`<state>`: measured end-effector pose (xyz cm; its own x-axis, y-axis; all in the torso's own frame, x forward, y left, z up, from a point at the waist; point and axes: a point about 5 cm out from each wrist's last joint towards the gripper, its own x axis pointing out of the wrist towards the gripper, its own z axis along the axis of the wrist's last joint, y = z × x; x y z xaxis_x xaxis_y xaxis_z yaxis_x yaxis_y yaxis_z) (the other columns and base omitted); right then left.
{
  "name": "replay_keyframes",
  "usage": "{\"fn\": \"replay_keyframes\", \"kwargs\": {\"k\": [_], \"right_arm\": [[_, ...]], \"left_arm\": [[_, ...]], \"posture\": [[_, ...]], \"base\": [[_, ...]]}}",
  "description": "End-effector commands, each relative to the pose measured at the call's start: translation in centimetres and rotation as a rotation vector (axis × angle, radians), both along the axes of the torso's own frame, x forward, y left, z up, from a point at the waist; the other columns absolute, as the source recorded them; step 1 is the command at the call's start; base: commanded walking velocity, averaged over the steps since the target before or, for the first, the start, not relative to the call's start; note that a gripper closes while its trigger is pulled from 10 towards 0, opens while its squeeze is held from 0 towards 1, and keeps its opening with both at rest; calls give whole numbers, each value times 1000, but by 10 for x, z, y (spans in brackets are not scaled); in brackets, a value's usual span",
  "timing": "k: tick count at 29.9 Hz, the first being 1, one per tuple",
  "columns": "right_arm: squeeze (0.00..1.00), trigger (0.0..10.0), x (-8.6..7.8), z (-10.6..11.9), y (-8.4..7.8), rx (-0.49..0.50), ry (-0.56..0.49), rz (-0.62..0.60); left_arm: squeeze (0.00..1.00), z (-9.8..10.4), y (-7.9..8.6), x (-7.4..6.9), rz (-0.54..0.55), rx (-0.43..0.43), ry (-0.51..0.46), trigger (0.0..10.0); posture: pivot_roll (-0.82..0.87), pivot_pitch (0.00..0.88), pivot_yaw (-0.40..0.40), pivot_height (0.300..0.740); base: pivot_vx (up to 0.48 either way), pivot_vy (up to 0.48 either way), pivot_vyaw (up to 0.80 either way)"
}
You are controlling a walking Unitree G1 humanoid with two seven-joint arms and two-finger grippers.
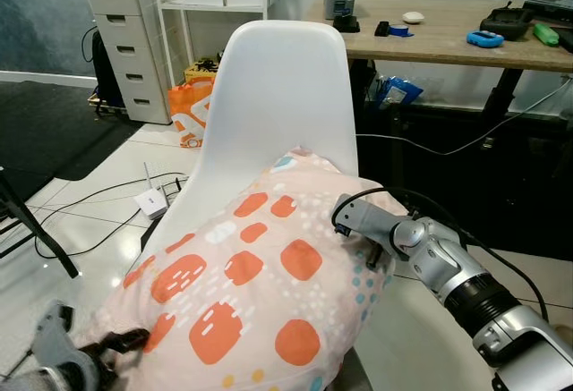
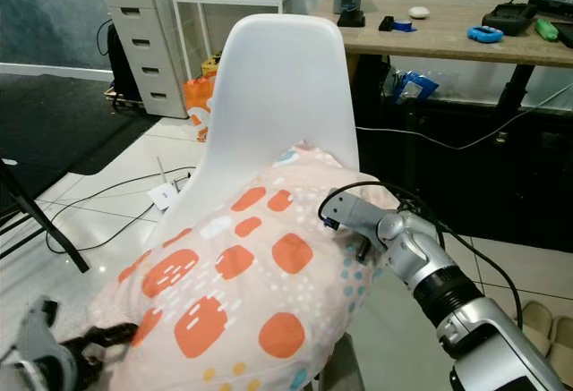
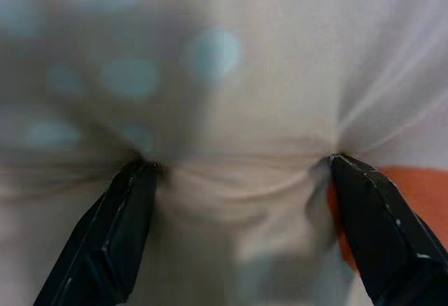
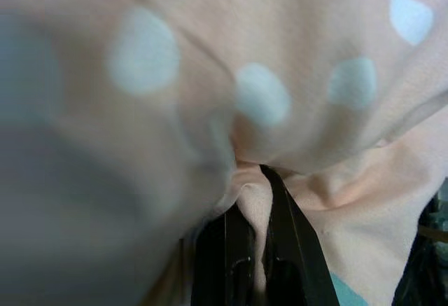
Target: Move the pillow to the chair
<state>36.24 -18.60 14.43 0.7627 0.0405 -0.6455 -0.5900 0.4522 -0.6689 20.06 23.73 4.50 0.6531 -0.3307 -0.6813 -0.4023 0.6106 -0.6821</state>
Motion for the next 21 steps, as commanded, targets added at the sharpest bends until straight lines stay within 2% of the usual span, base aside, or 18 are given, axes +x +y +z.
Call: {"fn": "replay_keyframes", "kwargs": {"k": [1,4,7,8,10,11,12,13,14,16,17,18,20,21], "right_arm": [[0,10000,2,5,8,24,-20,24],[0,10000,3,8,10,36,-35,24],[0,10000,4,9,10,42,-42,22],[0,10000,5,11,10,48,-54,19],[0,10000,5,11,10,48,-54,19],[0,10000,6,13,10,52,-68,14],[0,10000,6,13,10,52,-68,14],[0,10000,7,16,11,57,-84,8],[0,10000,7,16,11,57,-84,8],[0,10000,10,19,13,71,-110,2],[0,10000,10,19,13,71,-110,2],[0,10000,11,21,14,78,-120,1],[0,10000,12,22,15,81,-126,-1],[0,10000,13,24,16,88,-137,-3]], "left_arm": [[0,-2,-16,3,-49,-45,7,10000],[0,-1,-28,11,-66,-68,-14,10000],[0,1,-31,14,-73,-81,-30,10000],[0,4,-34,19,-83,-75,-49,0],[0,4,-34,19,-83,-75,-49,0],[0,9,-36,27,-90,-53,-85,0],[0,9,-36,27,-90,-53,-85,0],[0,20,-41,38,-117,-32,-149,0],[0,20,-41,38,-117,-32,-149,0],[0,48,-57,61,-179,-18,-295,0],[0,48,-57,61,-179,-18,-295,0],[0,58,-65,69,-208,-24,-351,0],[0,64,-71,73,-220,-28,-381,0],[0,72,-79,80,-239,-33,-426,0]], "posture": [[-166,23,-1,385],[-168,25,-1,375],[-168,25,-1,370],[-171,32,-3,365],[-171,32,-3,365],[-172,32,-4,360],[-172,32,-4,360],[-172,35,-6,355],[-172,35,-6,355],[-169,27,-14,345],[-169,27,-14,345],[-168,24,-15,340],[-168,20,-17,335],[-169,17,-20,331]], "base": [[0,0,0],[0,0,0],[0,0,0],[0,0,0],[0,0,0],[0,0,0],[0,0,0],[0,0,0],[0,0,0],[0,0,0],[0,0,0],[0,0,0],[0,0,0],[0,0,0]]}}
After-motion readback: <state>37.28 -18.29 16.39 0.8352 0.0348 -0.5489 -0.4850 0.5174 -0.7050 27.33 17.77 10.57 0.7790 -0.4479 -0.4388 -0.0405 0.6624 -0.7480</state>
